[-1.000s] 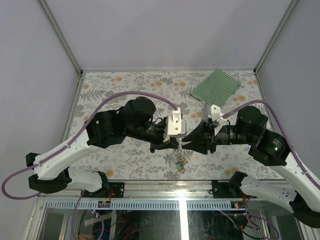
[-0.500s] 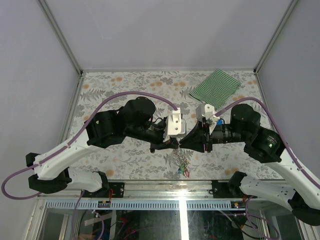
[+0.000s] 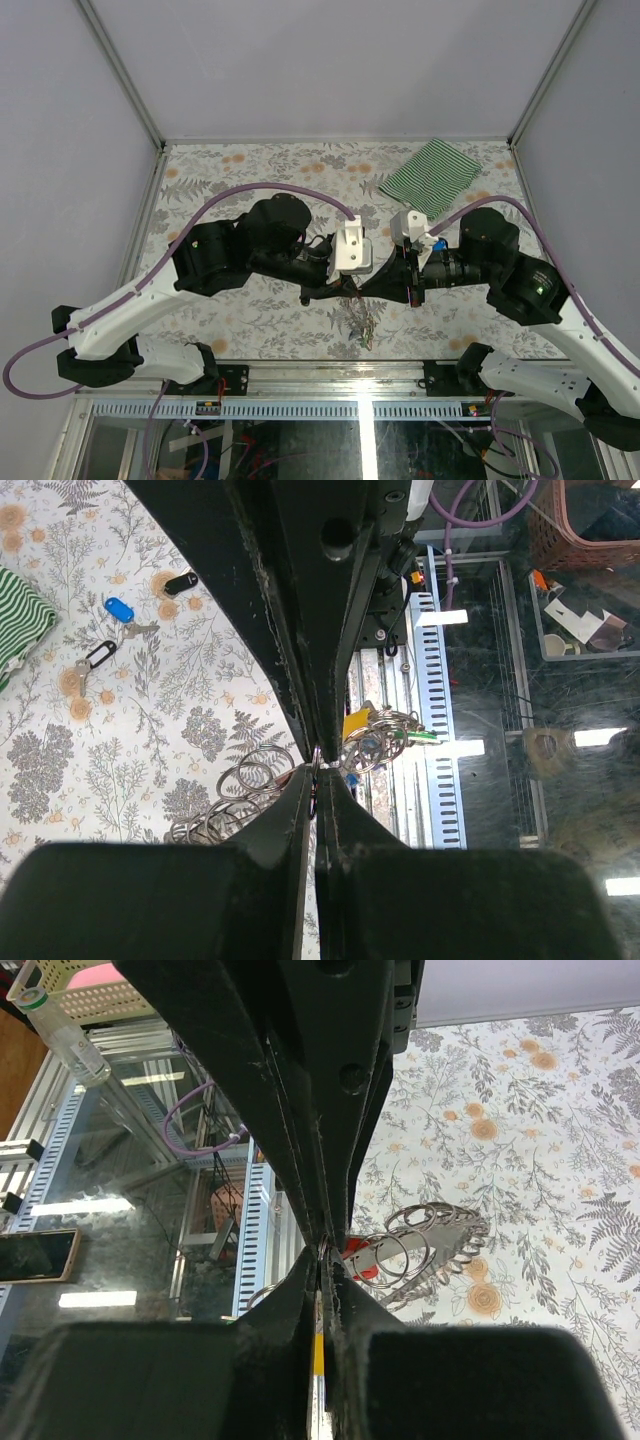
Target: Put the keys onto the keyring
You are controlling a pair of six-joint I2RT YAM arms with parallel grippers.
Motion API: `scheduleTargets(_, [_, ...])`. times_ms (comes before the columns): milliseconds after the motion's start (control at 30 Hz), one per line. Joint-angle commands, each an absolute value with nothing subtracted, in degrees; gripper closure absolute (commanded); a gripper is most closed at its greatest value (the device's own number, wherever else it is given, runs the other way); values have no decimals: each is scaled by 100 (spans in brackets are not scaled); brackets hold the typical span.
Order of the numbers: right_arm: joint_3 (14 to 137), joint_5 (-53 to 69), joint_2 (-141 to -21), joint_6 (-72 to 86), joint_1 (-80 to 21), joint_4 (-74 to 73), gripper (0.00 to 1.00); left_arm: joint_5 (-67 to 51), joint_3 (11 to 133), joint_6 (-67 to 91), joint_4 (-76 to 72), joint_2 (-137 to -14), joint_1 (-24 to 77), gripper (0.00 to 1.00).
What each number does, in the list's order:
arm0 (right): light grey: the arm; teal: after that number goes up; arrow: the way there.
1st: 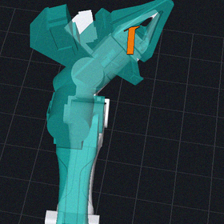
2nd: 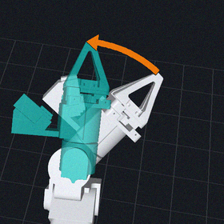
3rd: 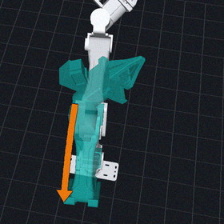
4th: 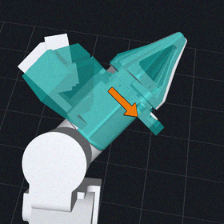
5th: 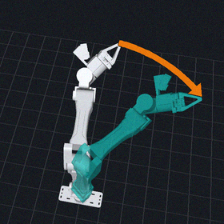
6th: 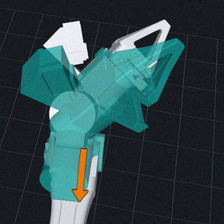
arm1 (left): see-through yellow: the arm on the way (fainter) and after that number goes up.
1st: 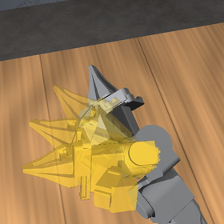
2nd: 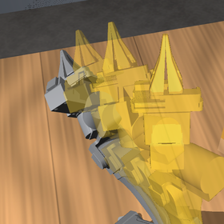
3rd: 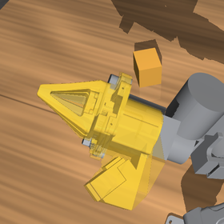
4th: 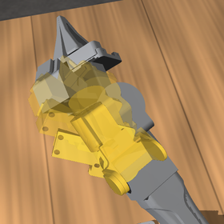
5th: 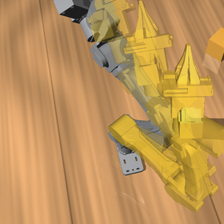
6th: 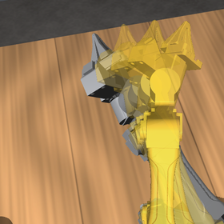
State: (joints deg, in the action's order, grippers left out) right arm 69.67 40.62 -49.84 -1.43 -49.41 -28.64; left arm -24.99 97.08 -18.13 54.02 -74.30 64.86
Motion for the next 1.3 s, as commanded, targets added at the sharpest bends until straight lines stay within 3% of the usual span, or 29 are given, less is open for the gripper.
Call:
scheduleTargets(0, [7037, 4255, -4899, -157, -4931, -2719, 100, -2428, 9955, -1852, 5120, -7363, 6503, 98])
scheduleTargets(200, [6846, 4245, -4584, 2, -4939, -2087, 100, -2471, 9268, -1542, 4186, -6796, 6504, 81])
scheduleTargets(367, [6639, 4220, -4323, 191, -4937, -1422, 100, -2490, 8124, -1110, 2750, -5994, 6504, 77])
scheduleTargets(733, [5836, 3983, -3891, 1023, -4937, 603, 100, -2549, 6887, -424, 614, -5297, 6497, 75])
scheduleTargets(1267, [5584, 3865, -3765, 1266, -4939, 1186, 100, -2924, 6916, -414, 481, -5469, 6500, 81])
